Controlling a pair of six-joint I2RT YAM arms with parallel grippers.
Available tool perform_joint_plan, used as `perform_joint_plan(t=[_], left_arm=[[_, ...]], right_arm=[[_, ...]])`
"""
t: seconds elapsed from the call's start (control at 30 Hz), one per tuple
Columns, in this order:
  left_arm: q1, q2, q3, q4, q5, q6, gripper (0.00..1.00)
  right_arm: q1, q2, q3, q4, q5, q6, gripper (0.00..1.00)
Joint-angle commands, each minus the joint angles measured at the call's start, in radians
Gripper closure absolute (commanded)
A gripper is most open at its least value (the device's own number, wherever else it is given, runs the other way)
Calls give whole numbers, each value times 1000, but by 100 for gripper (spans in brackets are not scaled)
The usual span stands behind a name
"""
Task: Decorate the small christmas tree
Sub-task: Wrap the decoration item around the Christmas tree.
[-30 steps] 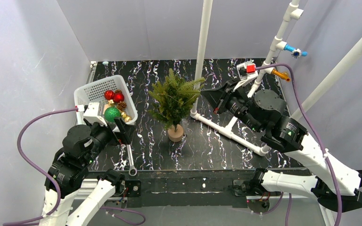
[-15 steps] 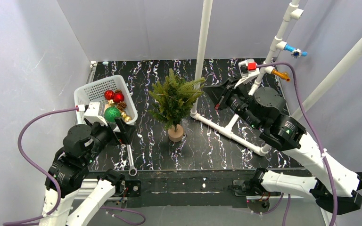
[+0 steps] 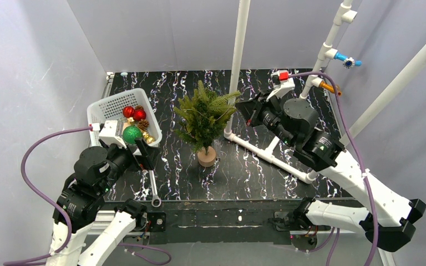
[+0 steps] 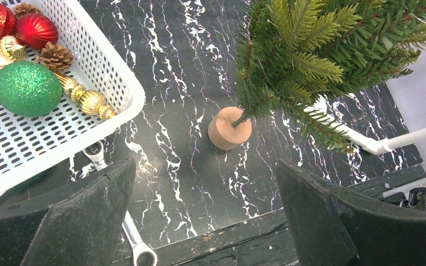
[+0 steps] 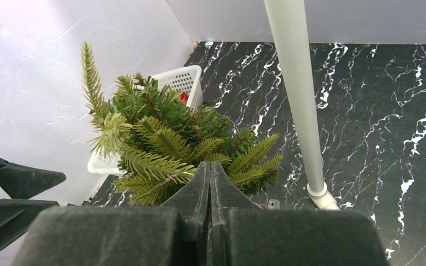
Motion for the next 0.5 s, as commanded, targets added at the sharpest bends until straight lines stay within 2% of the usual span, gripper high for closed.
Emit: perform_joint_plan(t=[0.0, 0.47], left_arm=[[-2, -4, 25, 15, -6, 4, 1], [-2, 5, 19, 29, 5, -1, 1]], right_arm=[[-18, -2, -5, 74, -25, 27, 99], [-19, -110, -88, 66, 9, 68, 99]])
